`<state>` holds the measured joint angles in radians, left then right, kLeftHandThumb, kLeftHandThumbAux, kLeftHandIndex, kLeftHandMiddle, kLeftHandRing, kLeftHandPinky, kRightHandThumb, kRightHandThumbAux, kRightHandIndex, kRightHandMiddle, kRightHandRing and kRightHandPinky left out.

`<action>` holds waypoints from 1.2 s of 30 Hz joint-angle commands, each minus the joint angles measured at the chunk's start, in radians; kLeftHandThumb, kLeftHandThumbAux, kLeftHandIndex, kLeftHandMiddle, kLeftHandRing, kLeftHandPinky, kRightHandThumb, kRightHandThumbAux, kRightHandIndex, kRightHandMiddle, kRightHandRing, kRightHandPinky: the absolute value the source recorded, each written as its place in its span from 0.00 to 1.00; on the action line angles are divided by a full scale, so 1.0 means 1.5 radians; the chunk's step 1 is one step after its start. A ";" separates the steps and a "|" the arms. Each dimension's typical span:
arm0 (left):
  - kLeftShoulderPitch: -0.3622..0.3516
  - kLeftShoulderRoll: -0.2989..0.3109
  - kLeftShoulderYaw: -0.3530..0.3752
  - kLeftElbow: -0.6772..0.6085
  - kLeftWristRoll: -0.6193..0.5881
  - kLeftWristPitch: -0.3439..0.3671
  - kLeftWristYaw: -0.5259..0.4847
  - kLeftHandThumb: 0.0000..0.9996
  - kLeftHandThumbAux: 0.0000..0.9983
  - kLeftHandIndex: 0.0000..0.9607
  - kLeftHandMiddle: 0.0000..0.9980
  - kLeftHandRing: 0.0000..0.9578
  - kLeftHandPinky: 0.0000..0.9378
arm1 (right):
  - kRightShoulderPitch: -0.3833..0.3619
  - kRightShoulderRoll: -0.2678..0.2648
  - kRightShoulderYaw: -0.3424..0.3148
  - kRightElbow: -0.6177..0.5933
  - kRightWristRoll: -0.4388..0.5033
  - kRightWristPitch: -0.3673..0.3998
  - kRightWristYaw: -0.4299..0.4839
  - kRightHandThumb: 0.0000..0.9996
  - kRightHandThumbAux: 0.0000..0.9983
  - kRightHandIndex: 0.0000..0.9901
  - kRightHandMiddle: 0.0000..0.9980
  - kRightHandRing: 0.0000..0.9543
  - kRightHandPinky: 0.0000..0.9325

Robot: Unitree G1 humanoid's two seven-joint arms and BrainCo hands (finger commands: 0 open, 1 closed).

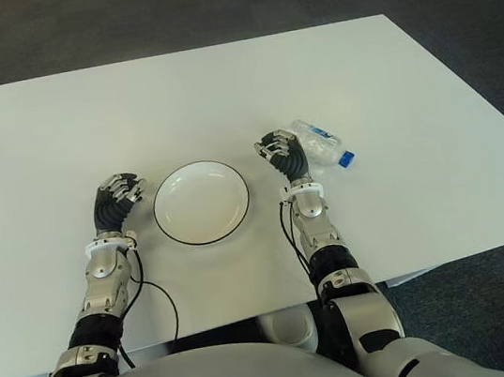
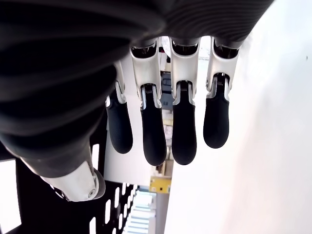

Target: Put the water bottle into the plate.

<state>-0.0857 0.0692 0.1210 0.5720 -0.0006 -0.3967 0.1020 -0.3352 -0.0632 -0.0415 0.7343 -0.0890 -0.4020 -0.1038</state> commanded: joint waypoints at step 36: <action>0.001 -0.001 0.007 0.022 0.004 -0.013 -0.005 0.71 0.72 0.45 0.53 0.54 0.55 | -0.036 -0.141 0.124 -0.092 -0.434 0.060 -0.431 0.54 0.43 0.01 0.01 0.01 0.02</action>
<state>-0.0912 0.0704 0.1352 0.5950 0.0035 -0.4239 0.0934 -0.3737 -0.2632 0.1294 0.6119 -0.7085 -0.3598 -0.7291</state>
